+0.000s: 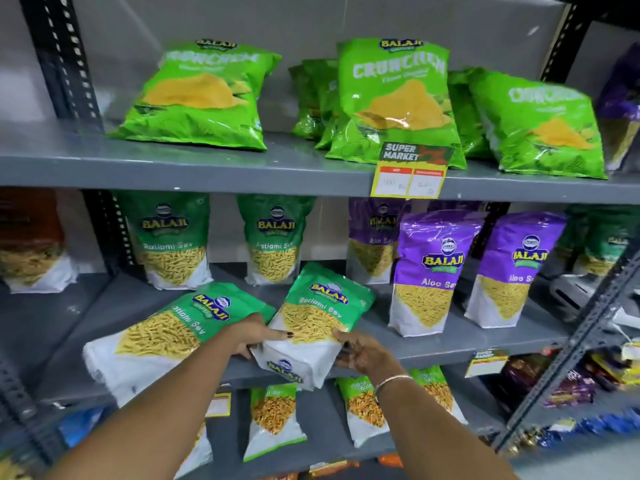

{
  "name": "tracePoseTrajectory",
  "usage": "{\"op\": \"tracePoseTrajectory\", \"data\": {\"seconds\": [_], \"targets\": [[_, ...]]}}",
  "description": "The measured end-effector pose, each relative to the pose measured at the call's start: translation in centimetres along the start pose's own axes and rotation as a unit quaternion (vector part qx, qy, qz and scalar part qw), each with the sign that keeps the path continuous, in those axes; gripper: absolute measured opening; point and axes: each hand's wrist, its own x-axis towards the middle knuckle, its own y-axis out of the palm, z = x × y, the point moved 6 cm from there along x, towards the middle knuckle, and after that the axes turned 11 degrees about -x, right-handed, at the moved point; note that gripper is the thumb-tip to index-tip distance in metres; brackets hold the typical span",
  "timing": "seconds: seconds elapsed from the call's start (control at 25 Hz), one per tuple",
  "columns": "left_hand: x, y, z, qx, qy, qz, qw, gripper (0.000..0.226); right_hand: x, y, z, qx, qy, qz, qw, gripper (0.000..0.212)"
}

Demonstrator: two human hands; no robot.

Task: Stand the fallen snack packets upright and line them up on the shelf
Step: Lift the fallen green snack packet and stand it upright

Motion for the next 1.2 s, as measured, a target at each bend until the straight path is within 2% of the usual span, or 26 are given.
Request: {"op": "tracePoseTrajectory", "data": {"seconds": [0.08, 0.2, 0.28, 0.4, 0.52, 0.56, 0.68, 0.72, 0.96, 1.2], "targets": [[-1.2, 0.2, 0.8, -0.036, 0.001, 0.027, 0.999, 0.078, -0.9, 0.2, 1.2, -0.034, -0.056, -0.005, 0.998, 0.02], [-3.0, 0.2, 1.4, -0.058, 0.033, 0.02, 0.998, 0.073, -3.3, 0.9, 3.8, -0.114, -0.122, -0.032, 0.985, 0.018], [-4.6, -0.1, 1.2, -0.075, 0.073, -0.018, 0.994, 0.07, -5.0, 1.4, 5.5, -0.134, -0.161, -0.04, 0.977, 0.021], [-6.0, -0.5, 0.6, -0.083, 0.123, -0.077, 0.986, 0.088, -6.7, 1.8, 6.8, -0.159, -0.182, -0.015, 0.97, 0.023], [-7.3, -0.3, -0.4, -0.084, 0.155, -0.108, 0.978, 0.088, -7.4, 1.9, 7.4, -0.185, -0.188, 0.019, 0.964, 0.005], [-7.5, -0.2, -0.8, -0.088, 0.159, -0.12, 0.976, 0.086, -7.5, 2.1, 7.6, -0.192, -0.191, 0.038, 0.962, 0.006], [-7.3, 0.0, -1.4, -0.099, 0.167, -0.147, 0.97, 0.083, -7.3, 2.8, 7.7, -0.223, -0.21, 0.098, 0.947, 0.041], [-7.1, 0.0, -1.6, -0.096, 0.171, -0.159, 0.968, 0.081, -7.2, 3.0, 7.5, -0.235, -0.215, 0.103, 0.942, 0.047], [-4.9, 1.4, -1.0, -0.073, 0.159, -0.207, 0.962, 0.066, -3.8, 2.2, 6.7, -0.243, -0.223, 0.021, 0.944, 0.05], [-1.6, 1.5, 0.3, -0.122, 0.154, -0.245, 0.949, 0.068, 0.3, 2.5, 6.2, -0.248, -0.234, -0.018, 0.94, 0.059]]}}
